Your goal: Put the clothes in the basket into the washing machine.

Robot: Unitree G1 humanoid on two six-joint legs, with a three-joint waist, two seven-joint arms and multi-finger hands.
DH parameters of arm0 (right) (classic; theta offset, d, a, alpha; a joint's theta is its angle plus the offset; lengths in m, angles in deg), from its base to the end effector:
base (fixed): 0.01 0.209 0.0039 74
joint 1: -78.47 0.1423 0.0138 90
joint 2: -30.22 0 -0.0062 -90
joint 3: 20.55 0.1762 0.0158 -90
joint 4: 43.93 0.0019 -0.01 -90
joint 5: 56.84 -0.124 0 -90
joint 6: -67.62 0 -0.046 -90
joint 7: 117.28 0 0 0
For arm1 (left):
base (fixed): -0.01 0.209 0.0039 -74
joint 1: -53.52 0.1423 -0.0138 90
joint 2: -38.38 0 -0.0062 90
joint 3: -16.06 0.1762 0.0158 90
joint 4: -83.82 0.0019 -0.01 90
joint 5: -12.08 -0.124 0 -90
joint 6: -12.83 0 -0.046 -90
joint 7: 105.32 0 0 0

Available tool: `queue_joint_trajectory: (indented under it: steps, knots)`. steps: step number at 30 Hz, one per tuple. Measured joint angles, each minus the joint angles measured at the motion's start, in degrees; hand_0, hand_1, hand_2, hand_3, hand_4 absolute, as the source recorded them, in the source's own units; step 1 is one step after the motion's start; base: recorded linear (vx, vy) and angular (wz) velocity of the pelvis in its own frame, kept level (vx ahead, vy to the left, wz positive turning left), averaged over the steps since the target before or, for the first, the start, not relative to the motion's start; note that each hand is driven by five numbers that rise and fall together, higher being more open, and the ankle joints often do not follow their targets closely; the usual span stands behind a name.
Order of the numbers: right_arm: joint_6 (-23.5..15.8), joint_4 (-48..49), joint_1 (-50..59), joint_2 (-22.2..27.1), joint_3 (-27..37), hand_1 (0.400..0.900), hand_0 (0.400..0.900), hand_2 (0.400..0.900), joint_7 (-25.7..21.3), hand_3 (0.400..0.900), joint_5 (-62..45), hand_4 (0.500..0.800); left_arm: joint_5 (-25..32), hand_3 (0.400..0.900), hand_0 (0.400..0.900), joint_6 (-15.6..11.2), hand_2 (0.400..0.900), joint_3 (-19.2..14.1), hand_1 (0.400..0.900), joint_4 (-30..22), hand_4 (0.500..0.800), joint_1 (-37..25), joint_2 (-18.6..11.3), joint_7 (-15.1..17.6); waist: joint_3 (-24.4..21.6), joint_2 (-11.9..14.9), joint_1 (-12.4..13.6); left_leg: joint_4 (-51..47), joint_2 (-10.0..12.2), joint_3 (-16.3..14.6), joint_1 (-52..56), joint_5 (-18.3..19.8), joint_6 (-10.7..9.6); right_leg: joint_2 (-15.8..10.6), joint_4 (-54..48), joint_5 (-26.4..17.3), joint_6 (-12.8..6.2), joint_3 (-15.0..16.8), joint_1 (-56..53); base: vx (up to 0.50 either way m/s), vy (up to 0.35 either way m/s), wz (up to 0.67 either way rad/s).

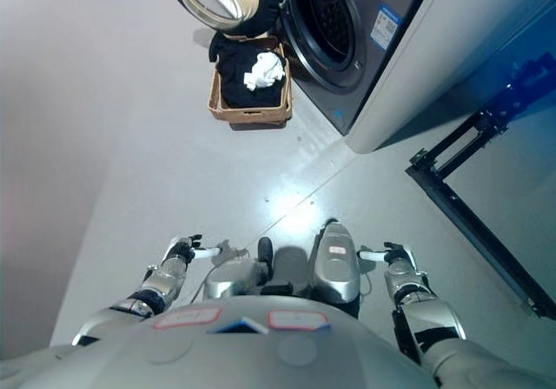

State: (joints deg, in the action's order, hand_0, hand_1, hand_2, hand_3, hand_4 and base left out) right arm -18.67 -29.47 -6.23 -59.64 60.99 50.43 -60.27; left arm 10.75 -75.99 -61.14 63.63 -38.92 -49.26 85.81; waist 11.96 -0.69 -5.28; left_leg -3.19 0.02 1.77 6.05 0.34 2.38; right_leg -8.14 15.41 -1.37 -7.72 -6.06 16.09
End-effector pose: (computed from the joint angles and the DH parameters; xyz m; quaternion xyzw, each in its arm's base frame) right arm 0.0822 -0.2358 -0.0896 -0.1999 0.5826 -0.1305 0.7769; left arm 0.0819 0.2138 -0.0936 0.2278 0.5465 0.0488 0.8044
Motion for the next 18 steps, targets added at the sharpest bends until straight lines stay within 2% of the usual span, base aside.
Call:
queue_joint_trajectory:
  steps: [2, 4, 5, 7, 8, 9, 10, 12, 13, 14, 15, 17, 18]
  knots:
    - [-0.01, 0.08, -0.49, -0.45, 0.96, 0.900, 0.900, 0.900, -0.17, 0.900, -0.02, 0.800, 0.08, 0.900, 0.900, -0.01, 0.900, -0.17, 0.900, 0.82, 0.800, -0.09, -0.03, 0.03, -0.24, 0.96, -1.45, -0.22, 0.05, 1.59, 0.36, 0.99, -1.13, 0.86, -8.75, -0.20, 0.24, -0.92, -0.35, 0.42, -0.067, 0.41]
    - [0.08, -0.52, -1.46, -1.01, 1.50, 0.900, 0.900, 0.900, -0.23, 0.900, -0.05, 0.800, 0.08, 0.900, 0.900, -0.12, 0.900, -0.24, 0.900, 0.99, 0.800, -0.02, 0.05, -0.02, -1.06, 2.11, -2.61, -1.39, 0.29, 4.63, 1.47, 2.39, -3.55, 1.26, -11.87, -1.19, 0.16, -1.29, -1.70, 0.43, -0.091, 0.48]
    - [0.10, -1.12, -2.25, -0.86, 1.77, 0.900, 0.900, 0.900, -0.39, 0.900, -0.05, 0.800, 0.09, 0.900, 0.900, -0.11, 0.900, -0.22, 0.900, 1.25, 0.800, -0.23, 0.80, -0.10, -1.52, 1.21, -3.50, -2.03, 1.47, 6.17, 2.62, 3.42, -4.11, 2.48, -11.95, -2.42, 0.19, -2.73, -2.68, 0.42, -0.122, 0.68]
    - [-0.18, -0.86, -2.06, 0.07, 1.25, 0.900, 0.900, 0.900, -0.62, 0.900, -0.04, 0.800, 0.09, 0.900, 0.900, -0.12, 0.900, -0.22, 0.900, 1.45, 0.800, -0.61, 2.31, -0.28, -2.09, 0.43, -3.10, 7.02, 1.71, 6.13, 2.47, 7.59, -5.25, 4.28, -12.59, -2.59, 0.42, -2.99, -4.73, 0.36, -0.127, 0.55]
    - [-0.55, -0.55, -2.30, 0.84, 0.91, 0.900, 0.900, 0.900, -0.64, 0.900, -0.08, 0.800, 0.08, 0.900, 0.900, -0.13, 0.900, -0.21, 0.900, 1.71, 0.800, -0.55, 3.12, -0.31, -2.85, -0.35, -3.78, 9.26, 2.22, 6.27, 3.05, 9.42, -5.97, 5.22, -12.54, -3.02, 1.04, -3.72, -5.92, 0.45, -0.176, 0.32]
    - [-0.98, -0.38, -2.85, 1.74, 0.85, 0.900, 0.900, 0.900, -0.77, 0.900, -0.10, 0.800, 0.08, 0.900, 0.900, -0.15, 0.900, -0.15, 0.900, 1.85, 0.800, -0.20, 3.87, -0.34, -4.58, -1.11, -5.13, 9.59, 3.03, 6.22, 3.09, 10.71, -6.33, 6.19, -12.25, -3.18, 4.52, -5.56, -6.26, 0.31, -0.120, 0.16]
    - [-1.18, -0.78, -2.39, 2.42, 0.85, 0.900, 0.900, 0.900, -1.04, 0.900, -0.17, 0.800, 0.08, 0.900, 0.900, -0.20, 0.900, -0.07, 0.900, 1.89, 0.800, -0.74, 4.38, -0.28, -5.66, -2.07, -5.83, 8.84, 4.36, 6.25, 3.63, 10.92, -6.18, 7.73, -11.68, -1.84, 7.50, -5.01, -6.50, 0.56, -0.226, 0.12]
    - [-1.30, -0.47, -1.83, 3.03, 1.05, 0.900, 0.900, 0.900, -1.24, 0.900, -1.10, 0.800, 0.13, 0.900, 0.900, -0.28, 0.900, 0.18, 0.900, 2.31, 0.800, -1.89, 4.71, -0.24, -7.49, -3.14, -5.87, 9.15, 6.10, 6.66, 3.51, 11.81, -7.38, 10.06, -11.73, -0.82, 9.01, -4.25, -6.71, 0.35, -0.160, -0.03]
    - [-1.34, -0.69, -1.74, 2.65, 0.99, 0.900, 0.900, 0.900, -1.16, 0.900, -1.35, 0.800, 0.15, 0.900, 0.900, -0.35, 0.900, 0.24, 0.900, 2.64, 0.800, -2.79, 4.43, -0.15, -7.61, -2.28, -6.14, 13.40, 6.05, 6.60, 1.69, 12.98, -8.95, 10.09, -12.67, -1.66, 9.52, -4.04, -7.98, 0.29, -0.172, 0.00]
    - [-1.44, -0.26, -0.94, 2.46, 0.97, 0.900, 0.900, 0.900, -1.15, 0.900, -1.78, 0.800, 0.16, 0.900, 0.900, -0.37, 0.900, 0.40, 0.900, 2.68, 0.800, -3.02, 4.12, -0.12, -7.91, -2.13, -5.72, 17.41, 5.97, 6.96, 0.60, 13.04, -10.12, 11.12, -12.57, -0.51, 9.01, -3.77, -8.37, 0.42, -0.246, -0.03]
    - [-1.70, 0.15, -1.07, 2.41, 0.94, 0.900, 0.900, 0.900, -1.21, 0.900, -2.20, 0.800, 0.19, 0.900, 0.900, -0.31, 0.900, 0.43, 0.900, 2.67, 0.800, -4.53, 4.06, -0.09, -7.83, -1.75, -6.18, 25.03, 5.77, 7.51, -3.26, 14.11, -11.36, 11.30, -12.75, -0.51, 9.41, -3.51, -8.80, 0.20, -0.146, 0.04]
    - [-2.18, 0.44, -0.57, 2.06, 0.71, 0.900, 0.900, 0.900, -1.32, 0.900, -2.24, 0.800, 0.30, 0.900, 0.900, -0.20, 0.900, 0.39, 0.900, 2.72, 0.800, -5.47, 3.88, 0.56, -6.81, -1.53, -5.18, 37.01, 5.40, 7.87, -8.16, 13.83, -13.43, 11.63, -13.24, -0.54, 10.66, -2.81, -10.26, 0.28, -0.176, -0.22]
    - [-2.35, 0.78, 0.34, 1.96, 0.69, 0.900, 0.900, 0.900, -1.28, 0.900, -2.29, 0.800, 0.37, 0.900, 0.900, -0.15, 0.900, 0.45, 0.900, 2.62, 0.800, -5.46, 3.89, 0.73, -6.65, -1.40, -4.33, 39.86, 5.08, 8.32, -8.96, 12.18, -14.50, 11.98, -13.28, 0.36, 11.27, -2.18, -10.97, 0.27, -0.147, -0.33]
